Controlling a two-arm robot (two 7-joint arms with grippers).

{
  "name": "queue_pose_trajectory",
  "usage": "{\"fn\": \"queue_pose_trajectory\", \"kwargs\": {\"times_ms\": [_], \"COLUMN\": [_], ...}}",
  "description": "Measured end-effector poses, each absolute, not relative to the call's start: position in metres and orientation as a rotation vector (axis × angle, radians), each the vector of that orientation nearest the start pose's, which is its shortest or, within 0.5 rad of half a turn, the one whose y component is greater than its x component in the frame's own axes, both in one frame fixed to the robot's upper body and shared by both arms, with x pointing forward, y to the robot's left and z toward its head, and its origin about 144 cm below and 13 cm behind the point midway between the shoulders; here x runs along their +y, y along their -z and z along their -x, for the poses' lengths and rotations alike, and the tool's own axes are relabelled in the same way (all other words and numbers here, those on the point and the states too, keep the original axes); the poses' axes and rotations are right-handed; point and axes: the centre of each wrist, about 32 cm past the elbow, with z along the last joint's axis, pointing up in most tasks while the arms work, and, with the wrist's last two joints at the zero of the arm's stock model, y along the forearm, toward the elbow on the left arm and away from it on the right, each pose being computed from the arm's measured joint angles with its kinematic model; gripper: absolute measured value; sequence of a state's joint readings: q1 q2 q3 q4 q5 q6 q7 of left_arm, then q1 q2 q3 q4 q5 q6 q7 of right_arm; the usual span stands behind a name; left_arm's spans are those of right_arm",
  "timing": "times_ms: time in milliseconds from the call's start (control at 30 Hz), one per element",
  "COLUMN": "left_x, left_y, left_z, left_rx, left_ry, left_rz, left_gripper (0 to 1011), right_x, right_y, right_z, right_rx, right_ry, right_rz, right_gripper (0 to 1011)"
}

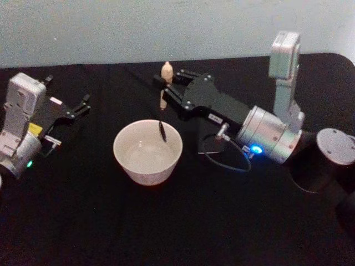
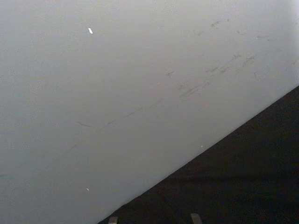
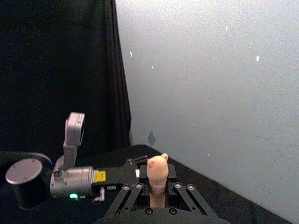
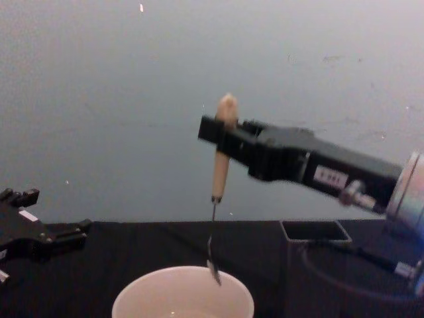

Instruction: Pick up the stirring spoon with one hand, stir inside the cup, then place it back in its original position.

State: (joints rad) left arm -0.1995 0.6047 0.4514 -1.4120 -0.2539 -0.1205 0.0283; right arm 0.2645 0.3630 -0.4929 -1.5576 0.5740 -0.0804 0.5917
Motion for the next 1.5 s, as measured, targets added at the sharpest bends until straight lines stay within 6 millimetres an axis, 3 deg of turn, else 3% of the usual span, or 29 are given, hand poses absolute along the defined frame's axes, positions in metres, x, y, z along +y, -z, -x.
{"fn": "queue_pose_trajectory", "kwargs": {"times_ms": [867, 1500], "left_x": [0.310, 0.310], "left_y": [-1.140, -1.140], "left_z": [-0.489, -0.489], "left_rx": [-0.285, -0.285], "left_ry": [-1.248, -1.248], "left_rz": [-0.304, -0.304], "left_gripper": [1001, 1001], "right_x": [-0.165, -0.154], "right_y": [-1.135, -1.122], "right_z": [-0.513, -0.516], "right_rx": [-0.036, -0.057], "right_ry": [0.588, 0.602], "right_rz": [-0.189, -0.169], "right_gripper": [214, 214]}}
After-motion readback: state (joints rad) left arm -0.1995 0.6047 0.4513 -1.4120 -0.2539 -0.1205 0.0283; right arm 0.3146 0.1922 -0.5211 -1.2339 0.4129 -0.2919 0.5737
